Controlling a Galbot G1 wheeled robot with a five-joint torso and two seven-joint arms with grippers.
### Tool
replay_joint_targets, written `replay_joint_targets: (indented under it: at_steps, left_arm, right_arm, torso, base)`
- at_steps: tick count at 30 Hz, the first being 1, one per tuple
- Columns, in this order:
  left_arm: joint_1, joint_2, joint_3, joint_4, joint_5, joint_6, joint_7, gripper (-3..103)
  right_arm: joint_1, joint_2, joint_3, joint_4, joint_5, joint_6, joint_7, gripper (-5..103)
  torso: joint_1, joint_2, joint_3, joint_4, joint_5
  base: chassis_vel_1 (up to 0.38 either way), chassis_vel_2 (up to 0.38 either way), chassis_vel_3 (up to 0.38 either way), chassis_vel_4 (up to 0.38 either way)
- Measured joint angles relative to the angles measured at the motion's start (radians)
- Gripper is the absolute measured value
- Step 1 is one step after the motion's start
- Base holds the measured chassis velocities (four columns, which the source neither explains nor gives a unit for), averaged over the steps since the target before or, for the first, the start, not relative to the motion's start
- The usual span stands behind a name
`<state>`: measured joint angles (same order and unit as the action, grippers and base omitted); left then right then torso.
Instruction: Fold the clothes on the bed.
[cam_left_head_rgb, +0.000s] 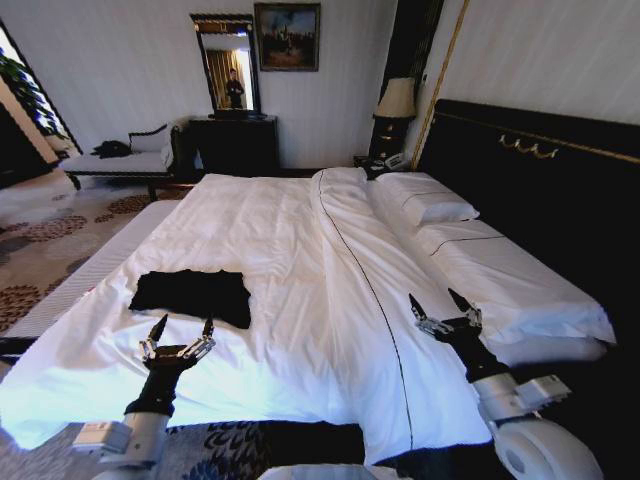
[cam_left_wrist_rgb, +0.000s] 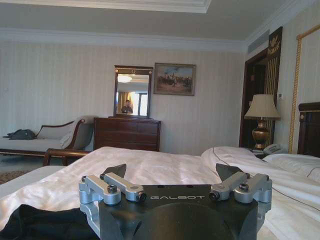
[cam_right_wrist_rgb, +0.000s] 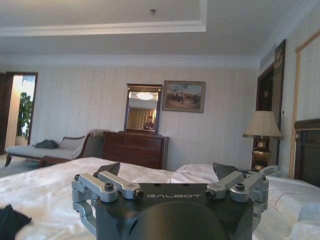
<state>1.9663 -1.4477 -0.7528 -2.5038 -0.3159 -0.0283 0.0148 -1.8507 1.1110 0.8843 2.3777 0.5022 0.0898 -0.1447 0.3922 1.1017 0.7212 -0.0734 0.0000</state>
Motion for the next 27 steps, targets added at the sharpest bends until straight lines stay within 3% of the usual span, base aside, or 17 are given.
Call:
replay_joint_targets:
  at_steps: [5,13,17,27]
  left_arm:
    - [-0.003,0.002,-0.007,0.001,0.009,-0.011,-0.006,100]
    - [0.004,-0.007,0.008,0.002,0.038,-0.019,-0.005,100]
    - [0.012,-0.008,0.009,0.003,0.036,-0.021,-0.006,100]
    - [0.026,-0.017,0.006,0.003,0.038,-0.017,-0.006,100]
  right_arm:
    - [-0.005,0.019,-0.008,-0.009,-0.02,0.0,0.019,100]
    - [0.028,-0.031,-0.019,-0.006,0.11,-0.073,0.099,100]
    - [0.046,-0.047,-0.015,-0.015,0.12,-0.086,0.106,100]
    - [0.065,-0.095,-0.023,-0.036,0.115,-0.004,0.1,100]
  torso:
    - [0.0,0.0,0.0,-0.0002,0.0002]
    - [0.0,0.0,0.0,0.0,0.0001]
    - [0.0,0.0,0.0,0.0,0.0001]
    - [0.0,0.0,0.0,0.0,0.0001]
  base:
    - [0.0,0.0,0.0,0.0]
    - [0.0,0.0,0.0,0.0]
    - [0.0,0.0,0.0,0.0]
    - [0.0,0.0,0.0,0.0]
